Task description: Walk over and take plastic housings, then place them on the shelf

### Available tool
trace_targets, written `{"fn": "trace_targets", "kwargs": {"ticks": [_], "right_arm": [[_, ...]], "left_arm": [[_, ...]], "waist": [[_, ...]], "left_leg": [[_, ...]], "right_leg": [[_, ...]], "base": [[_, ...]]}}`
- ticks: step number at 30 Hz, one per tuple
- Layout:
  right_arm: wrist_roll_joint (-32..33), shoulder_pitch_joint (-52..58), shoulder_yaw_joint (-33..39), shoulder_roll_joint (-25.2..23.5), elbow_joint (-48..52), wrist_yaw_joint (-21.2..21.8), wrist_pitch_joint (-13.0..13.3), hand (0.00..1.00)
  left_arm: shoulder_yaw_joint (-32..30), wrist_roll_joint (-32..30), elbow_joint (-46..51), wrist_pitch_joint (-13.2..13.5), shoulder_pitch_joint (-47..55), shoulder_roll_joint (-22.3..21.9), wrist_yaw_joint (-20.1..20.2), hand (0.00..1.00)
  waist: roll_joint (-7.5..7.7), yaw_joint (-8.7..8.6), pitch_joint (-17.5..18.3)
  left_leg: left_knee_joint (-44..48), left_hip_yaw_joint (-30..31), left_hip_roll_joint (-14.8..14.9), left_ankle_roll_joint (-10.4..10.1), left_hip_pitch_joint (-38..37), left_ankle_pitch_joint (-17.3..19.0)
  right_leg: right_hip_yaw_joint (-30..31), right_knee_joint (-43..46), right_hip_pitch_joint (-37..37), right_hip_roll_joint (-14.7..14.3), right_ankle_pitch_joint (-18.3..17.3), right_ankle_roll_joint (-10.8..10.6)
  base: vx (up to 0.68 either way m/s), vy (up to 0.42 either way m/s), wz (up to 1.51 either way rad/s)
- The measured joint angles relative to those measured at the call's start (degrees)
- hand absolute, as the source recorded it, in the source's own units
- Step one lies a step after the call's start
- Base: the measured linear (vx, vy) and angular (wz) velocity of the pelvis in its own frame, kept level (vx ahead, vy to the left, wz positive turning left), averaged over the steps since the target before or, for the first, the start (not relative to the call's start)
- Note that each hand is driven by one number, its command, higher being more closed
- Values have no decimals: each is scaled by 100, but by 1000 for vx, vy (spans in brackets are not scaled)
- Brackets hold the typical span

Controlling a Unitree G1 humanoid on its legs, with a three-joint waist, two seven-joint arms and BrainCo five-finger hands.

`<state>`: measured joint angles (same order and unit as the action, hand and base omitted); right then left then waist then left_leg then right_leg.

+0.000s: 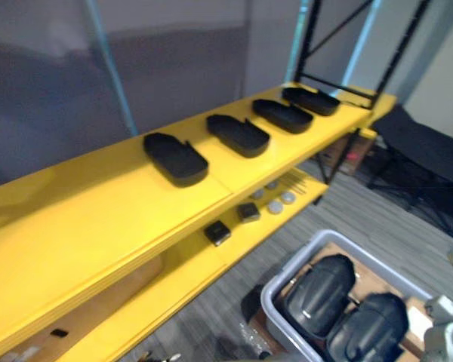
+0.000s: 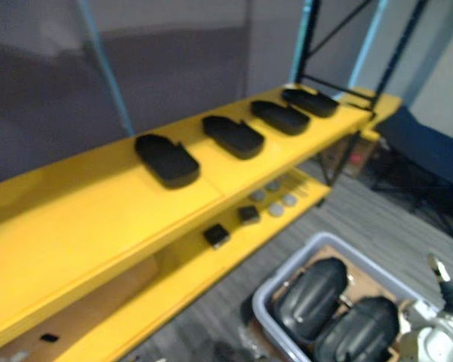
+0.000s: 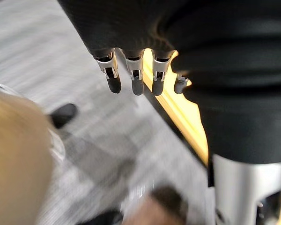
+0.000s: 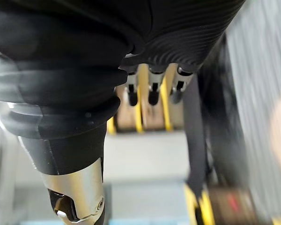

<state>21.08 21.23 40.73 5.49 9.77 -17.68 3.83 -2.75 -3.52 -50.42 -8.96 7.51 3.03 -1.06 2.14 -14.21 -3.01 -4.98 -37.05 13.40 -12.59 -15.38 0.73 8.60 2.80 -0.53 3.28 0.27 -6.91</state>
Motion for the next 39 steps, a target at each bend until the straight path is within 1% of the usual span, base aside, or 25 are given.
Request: {"fn": "trace_targets", "kwargs": {"ticks": [4, 7, 10, 12, 14, 15, 16, 18, 19, 20, 21, 23, 24, 25, 26, 27, 28, 29, 31, 32, 34, 35, 36, 37, 39], "right_arm": [[-1, 705, 116, -517, 513, 27, 47, 0], [-52, 1057, 174, -762, 612, 36, 244, 0], [-172, 1118, 209, -836, 587, 87, 377, 0], [-184, 1090, 282, -862, 562, 177, 538, 0], [-272, 835, 236, -854, 549, 318, 682, 0], [-274, 680, 114, -821, 554, 410, 750, 0], [-273, 592, -29, -769, 556, 454, 762, 0], [-252, 463, -331, -592, 554, 518, 743, 0], [-144, 300, -572, -487, 535, 497, 651, 0], [-125, 250, -664, -496, 534, 464, 609, 0], [-99, 236, -812, -512, 538, 414, 548, 0], [-103, 237, -1121, -574, 563, 455, 416, 0], [-101, 259, -1136, -653, 578, 507, 383, 0], [-102, 328, -1109, -674, 648, 620, 370, 0], [-102, 433, -1027, -591, 689, 696, 384, 0], [-102, 486, -1016, -514, 691, 757, 397, 0], [-103, 488, -1030, -333, 693, 875, 429, 0], [-114, 474, -1033, -154, 702, 915, 519, 0], [-117, 319, -1079, 8, 698, 885, 685, 0], [-121, 60, -1192, 90, 607, 887, 709, 0], [-161, -443, -1363, 160, 271, 878, 660, 0], [-160, -529, -1379, 156, 165, 873, 633, 0], [-161, -894, -1304, 230, -168, 878, 572, 0], [-160, -958, -1308, 228, -269, 882, 518, 0], [-163, -993, -1191, 303, -414, 906, 431, 0]], "left_arm": [[655, -91, 35, -169, -481, -191, 12, 0], [1037, -78, -7, -228, -749, -371, 6, 0], [1315, 190, -28, -249, -786, -555, -4, 0], [1329, 449, -35, -265, -752, -615, -24, 0], [1297, 704, -36, -256, -653, -586, -63, 0], [1241, 824, -26, -241, -520, -543, -103, 0], [1231, 826, -13, -232, -425, -532, -136, 0], [1248, 807, 103, -201, -224, -534, -206, 0], [1297, 743, 273, -172, -45, -574, -246, 0], [1309, 736, 285, -165, -14, -572, -254, 0], [1305, 699, 309, -167, 14, -552, -265, 0], [1232, 705, 552, -179, 106, -363, -265, 0], [1138, 723, 659, -205, 107, -295, -278, 0], [877, 771, 842, -261, 154, -221, -382, 0], [560, 837, 946, -360, 172, -187, -532, 0], [373, 900, 973, -373, 190, -150, -587, 0], [25, 990, 976, -373, 267, -62, -639, 0], [-250, 913, 898, -370, 310, 106, -637, 0], [-439, 741, 658, -289, 463, 359, -637, 0], [-644, 746, 404, -207, 480, 456, -641, 0], [-983, 767, -97, -126, 495, 553, -640, 0], [-1073, 776, -198, -90, 478, 558, -646, 0], [-1165, 822, -293, 62, 480, 547, -647, 0], [-1233, 821, -333, 118, 508, 564, -650, 0], [-1280, 1016, -410, 219, 508, 692, -667, 0]], "waist": [[72, -278, 32], [85, -430, 22], [-9, -548, -8], [-44, -539, -32], [4, -493, -194], [-10, -387, -220], [-38, -308, -255], [-138, -219, -368], [-320, -150, -459], [-356, -134, -484], [-362, -60, -487], [-273, 19, -636], [-122, 83, -725], [-54, 159, -814], [-222, 155, -855], [-255, 213, -852], [-290, 347, -842], [-296, 431, -840], [-258, 453, -839], [-111, 489, -783], [-131, 568, -794], [-35, 581, -805], [-61, 685, -789], [-12, 773, -785], [72, 744, -731]], "left_leg": [[17, -639, 36, -95, -312, 104], [18, -884, 77, -114, -466, 151], [20, -934, 125, -141, -491, 148], [159, -891, 174, -149, -471, 173], [863, -379, 354, 108, -367, 465], [1311, 143, 423, 462, -171, 669], [1623, 511, 450, 669, -44, 797], [2076, 1201, 447, 819, 160, 1204], [2222, 1618, 446, 802, 248, 1543], [2206, 1711, 429, 722, 252, 1617], [2129, 1769, 368, 575, 239, 1713], [2193, 1620, 249, 49, 234, 2161], [2327, 1485, 179, 169, 227, 2230], [2529, 1246, 133, 324, 232, 2362], [2449, 995, 150, 480, 236, 2260], [2404, 790, 168, 501, 239, 2218], [2316, 436, 183, 541, 237, 2153], [2283, 286, 189, 581, 237, 2103], [2343, 259, 148, 584, 268, 2089], [2385, 403, -6, 681, 315, 2078], [2648, 1006, -113, 1147, 611, 1905], [2749, 1234, -178, 1225, 794, 2038], [1845, 2018, -644, 1090, 978, 1721], [1829, 1837, -588, 1014, 924, 1673], [1946, 1819, -553, 998, 936, 1654]], "right_leg": [[498, -129, -44, -162, 167, -28], [614, -144, -40, -246, 193, -29], [632, -143, -51, -287, 188, -23], [632, -120, -43, -320, 167, -3], [764, 35, -56, -407, 96, 44], [948, 171, -153, -468, 52, 97], [1066, 247, -212, -501, -8, 149], [1277, 401, -344, -575, -43, 160], [1377, 493, -458, -655, -13, 110], [1404, 524, -509, -668, 32, 36], [1514, 589, -626, -687, 73, -32], [1726, 666, -864, -720, 205, -210], [1797, 605, -869, -690, 219, -113], [1649, 314, -838, -572, 223, 604], [932, 334, -963, -380, -54, 1306], [430, 641, -1179, -328, -53, 1087], [-284, 1561, -1546, -326, -144, 886], [-660, 2401, -1598, -360, -391, 831], [-863, 3124, -1311, -343, -693, 777], [-897, 3001, -1253, -350, -822, 739], [-816, 2420, -1127, -437, -588, 789], [-740, 2115, -1043, -384, -484, 794], [-490, 996, -672, -386, -203, 475], [-498, 965, -651, -350, -346, 523], [-866, 1164, -626, -162, -564, 464]], "base": [[-5, -2, -72], [2, -9, -38], [36, -9, -10], [74, -4, -3], [87, -126, -36], [12, -259, -70], [-4, -255, -77], [-11, -125, -59], [-27, -32, -42], [-43, -3, -39], [-89, 37, -36], [-194, 133, -72], [-259, 188, -109], [-251, 185, -108], [-213, 193, -107], [-182, 187, -118], [-134, 132, -123], [-54, 87, -106], [229, -36, -58], [225, -142, -96], [1, -122, -84], [-197, -67, -67], [-155, -38, -86], [-108, -22, -83], [80, -6, -12]]}}
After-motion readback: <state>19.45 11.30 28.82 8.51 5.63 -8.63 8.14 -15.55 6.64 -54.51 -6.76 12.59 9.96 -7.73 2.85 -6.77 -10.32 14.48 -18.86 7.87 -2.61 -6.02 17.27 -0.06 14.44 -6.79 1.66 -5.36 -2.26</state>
